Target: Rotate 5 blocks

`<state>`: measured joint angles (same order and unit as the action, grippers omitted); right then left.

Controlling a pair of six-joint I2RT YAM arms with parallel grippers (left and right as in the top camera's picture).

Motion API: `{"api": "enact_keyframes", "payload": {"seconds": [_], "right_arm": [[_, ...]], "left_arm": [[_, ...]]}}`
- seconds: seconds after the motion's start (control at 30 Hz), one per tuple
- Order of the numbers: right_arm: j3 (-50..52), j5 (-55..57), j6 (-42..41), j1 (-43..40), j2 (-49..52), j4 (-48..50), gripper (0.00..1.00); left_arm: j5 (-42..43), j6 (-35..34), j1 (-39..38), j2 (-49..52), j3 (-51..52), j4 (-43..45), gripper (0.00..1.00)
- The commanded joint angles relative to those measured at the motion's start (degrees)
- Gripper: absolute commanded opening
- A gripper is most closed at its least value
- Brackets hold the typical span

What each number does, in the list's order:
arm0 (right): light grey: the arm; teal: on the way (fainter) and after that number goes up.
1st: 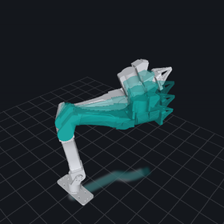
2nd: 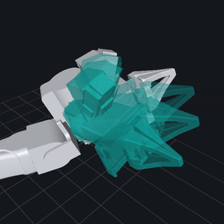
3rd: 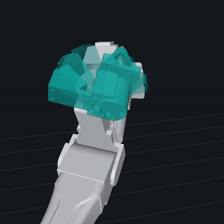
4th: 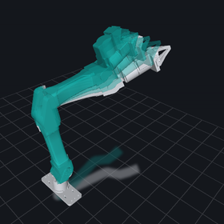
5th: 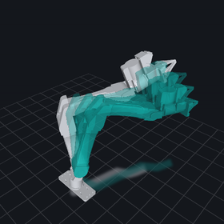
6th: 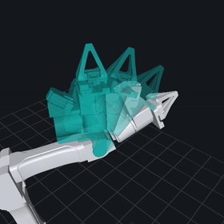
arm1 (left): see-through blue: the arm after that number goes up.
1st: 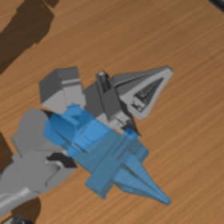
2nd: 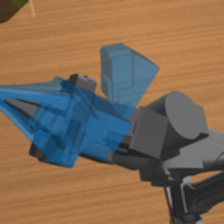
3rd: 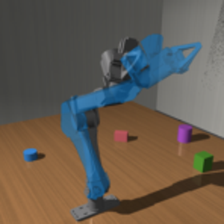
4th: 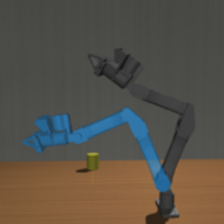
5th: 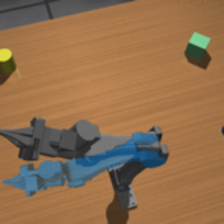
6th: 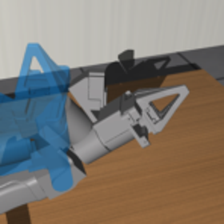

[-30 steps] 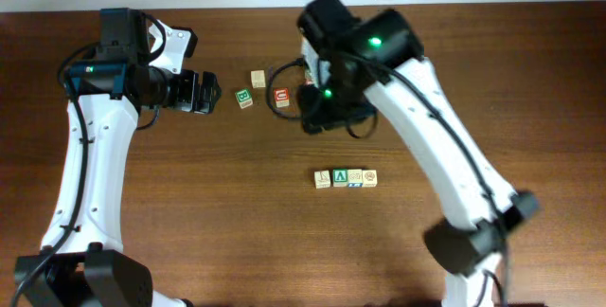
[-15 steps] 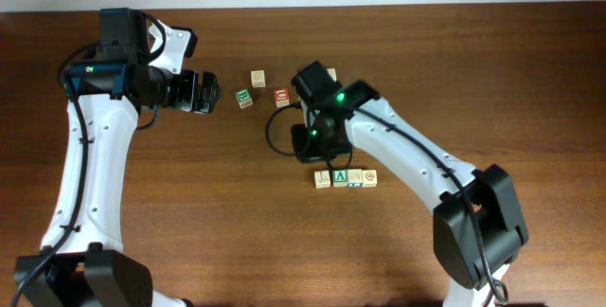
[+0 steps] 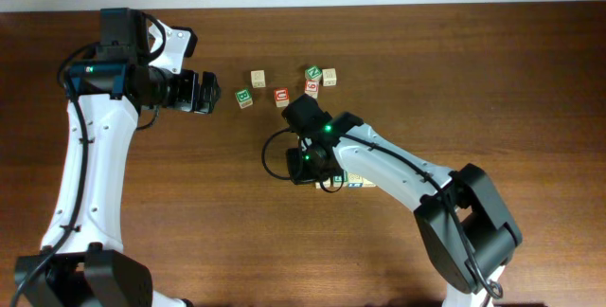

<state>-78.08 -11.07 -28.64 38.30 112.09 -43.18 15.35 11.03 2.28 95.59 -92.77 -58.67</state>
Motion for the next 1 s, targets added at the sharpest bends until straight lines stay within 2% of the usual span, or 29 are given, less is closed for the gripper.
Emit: {"api": "enact_keyframes", "payload": {"seconds": [0.0, 0.33, 0.5, 0.97], "right_arm": [[0.28, 1.92, -0.83, 0.31, 1.49, 0.11, 0.11], [0.0, 2.86, -0.85, 0.31, 1.49, -0.96, 0.09], [-2.64, 6.05, -0.83, 0.24, 1.49, -5.07, 0.08], [-2.6, 8.79, -0.81, 0.26, 1.53, -5.7, 0.08]], "left_arm": [[-0.2, -0.07, -0.02, 0.31, -1.03, 0.07, 0.99], [-0.2, -0.07, -0.02, 0.31, -1.03, 0.07, 0.99], [-0.2, -0.07, -0.02, 0.31, -1.03, 0.09, 0.99], [-0.2, -0.07, -0.02, 0.31, -1.03, 0.09, 0.99]]}}
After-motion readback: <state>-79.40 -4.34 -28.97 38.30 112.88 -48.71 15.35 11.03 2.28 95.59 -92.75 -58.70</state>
